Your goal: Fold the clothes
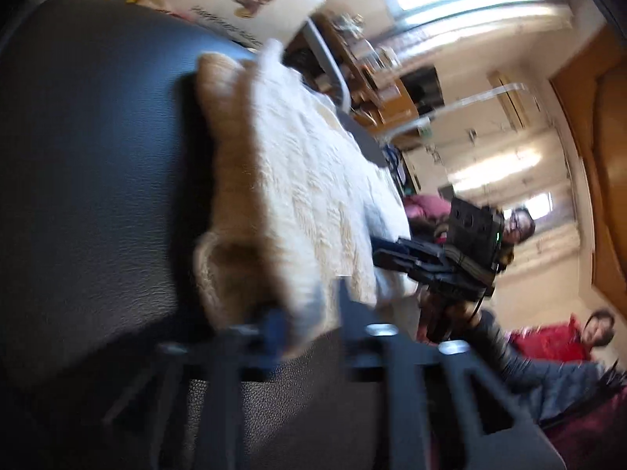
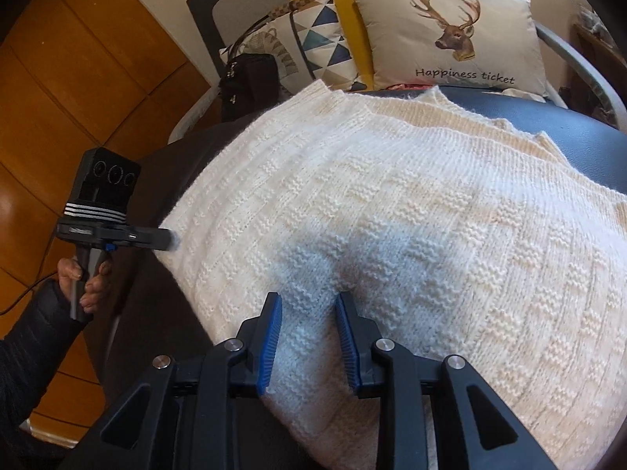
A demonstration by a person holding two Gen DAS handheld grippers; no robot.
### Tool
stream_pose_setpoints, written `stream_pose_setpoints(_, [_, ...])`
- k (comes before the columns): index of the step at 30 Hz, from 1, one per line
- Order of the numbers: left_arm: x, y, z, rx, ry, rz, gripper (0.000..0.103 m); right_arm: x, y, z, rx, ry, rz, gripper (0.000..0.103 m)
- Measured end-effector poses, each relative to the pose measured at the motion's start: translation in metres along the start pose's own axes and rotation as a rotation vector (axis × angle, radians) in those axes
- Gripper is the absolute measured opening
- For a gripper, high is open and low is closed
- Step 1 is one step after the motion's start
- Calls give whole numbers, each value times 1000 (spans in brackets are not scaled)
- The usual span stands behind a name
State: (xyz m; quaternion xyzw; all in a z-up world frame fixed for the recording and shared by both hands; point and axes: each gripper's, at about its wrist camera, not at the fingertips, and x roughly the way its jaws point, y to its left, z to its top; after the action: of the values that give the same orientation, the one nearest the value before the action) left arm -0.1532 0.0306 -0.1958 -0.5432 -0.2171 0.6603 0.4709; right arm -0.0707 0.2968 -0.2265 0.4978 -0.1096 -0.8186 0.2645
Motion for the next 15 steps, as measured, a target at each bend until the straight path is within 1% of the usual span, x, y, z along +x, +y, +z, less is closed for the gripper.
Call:
stream_pose_setpoints(1, [1,-5,-8,28,7,-5,9,-4,-4,3,15,9,30,28])
stream_pose_setpoints(3, [0,-20,-22,75,-1,-15,8,-17,-8,13,16,-4,114,28])
stream_pose_setpoints(4, [-3,-27,-30,90,-16,-27,7,-25,-7,22,-13,-20,132,28])
stream_pose_setpoints(6, [-13,-34,-44,89,-49,-51,7,-35,-7,43,-33,-29,154,28])
stream_pose_setpoints(7, [-19,-37,-52,86,-65,-62,7,-35,-6,56,-44,-20,139,29])
stream_pose_setpoints(9, [-23,-39,-65,67,-85,-59,7,-34,-2,82,-67,5,114,29])
stream_pose_setpoints(12, [-19,-39,-82,39,-80,-53,7,-13,7,122,-61,127,111,32])
stream_pose_setpoints(14, [-13,-40,-89,20,-72,-55,7,5,11,145,-132,190,55,32])
stream_pose_setpoints(15, [-11,-39,-92,8,-75,-70,7,13,16,153,-169,214,39,32])
